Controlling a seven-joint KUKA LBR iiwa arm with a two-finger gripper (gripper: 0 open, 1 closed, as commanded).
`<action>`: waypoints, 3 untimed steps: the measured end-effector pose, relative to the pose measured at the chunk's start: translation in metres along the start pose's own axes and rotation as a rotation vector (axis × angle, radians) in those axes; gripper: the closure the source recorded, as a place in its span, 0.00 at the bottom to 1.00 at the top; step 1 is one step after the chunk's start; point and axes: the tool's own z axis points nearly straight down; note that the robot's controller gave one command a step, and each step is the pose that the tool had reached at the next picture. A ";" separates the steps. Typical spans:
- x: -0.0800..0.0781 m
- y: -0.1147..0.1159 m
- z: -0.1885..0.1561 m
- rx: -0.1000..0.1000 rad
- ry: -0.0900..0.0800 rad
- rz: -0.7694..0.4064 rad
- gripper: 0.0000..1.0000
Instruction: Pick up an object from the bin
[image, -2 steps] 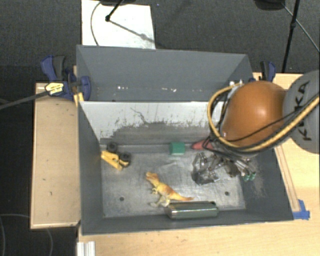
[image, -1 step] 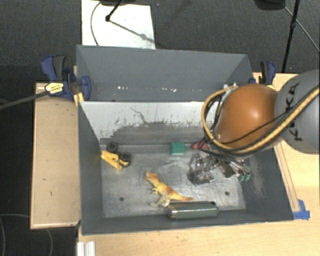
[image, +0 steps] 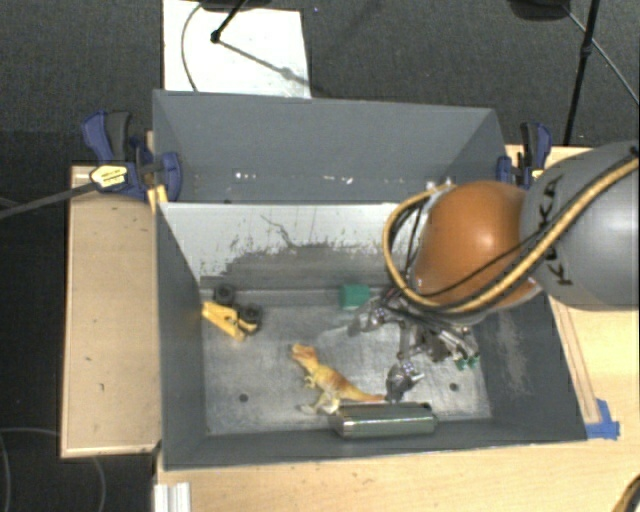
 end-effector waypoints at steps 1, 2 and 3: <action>0.000 0.000 0.000 0.000 0.000 0.001 0.00; -0.007 0.042 0.070 0.011 -0.032 -0.146 1.00; -0.007 0.042 0.070 0.011 -0.032 -0.145 1.00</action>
Offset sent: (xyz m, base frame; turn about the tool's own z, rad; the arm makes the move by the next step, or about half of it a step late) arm -0.0175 0.0440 -0.0790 -0.1538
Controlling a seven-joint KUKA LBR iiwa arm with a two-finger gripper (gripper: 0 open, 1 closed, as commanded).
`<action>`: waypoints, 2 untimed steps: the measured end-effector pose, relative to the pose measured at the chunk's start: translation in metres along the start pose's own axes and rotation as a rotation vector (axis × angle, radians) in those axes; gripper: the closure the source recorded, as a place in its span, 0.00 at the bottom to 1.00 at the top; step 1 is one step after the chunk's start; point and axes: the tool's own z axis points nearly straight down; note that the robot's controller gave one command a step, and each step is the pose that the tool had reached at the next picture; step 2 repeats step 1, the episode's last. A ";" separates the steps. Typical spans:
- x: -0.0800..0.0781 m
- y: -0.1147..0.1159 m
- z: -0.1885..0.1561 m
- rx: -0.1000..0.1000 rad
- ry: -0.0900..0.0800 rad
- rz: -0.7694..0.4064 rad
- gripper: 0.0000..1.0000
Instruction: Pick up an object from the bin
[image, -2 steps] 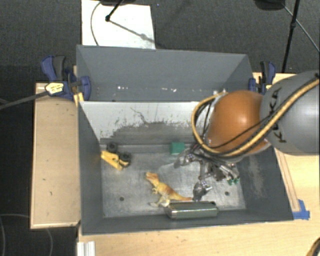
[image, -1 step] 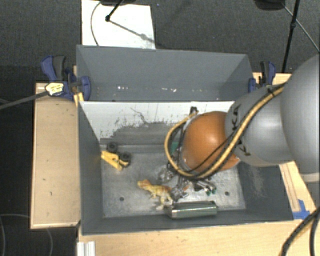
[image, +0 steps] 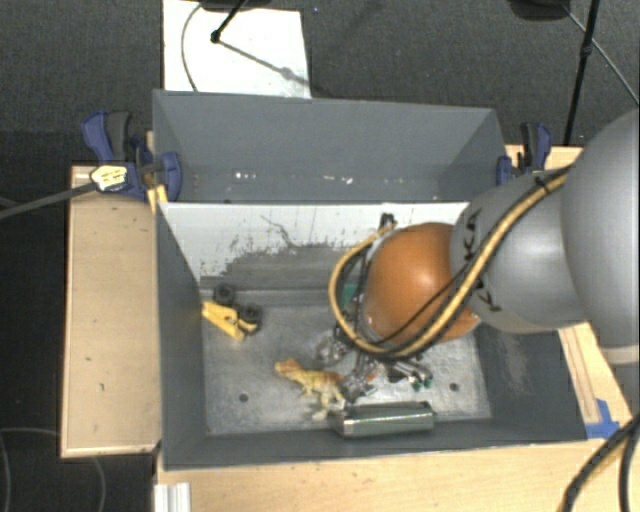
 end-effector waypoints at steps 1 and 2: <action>-0.016 -0.021 -0.179 -0.009 0.022 0.013 1.00; -0.016 -0.021 -0.179 -0.009 0.022 0.013 1.00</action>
Offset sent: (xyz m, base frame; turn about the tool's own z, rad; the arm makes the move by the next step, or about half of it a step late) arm 0.0000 0.0000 0.0000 0.0000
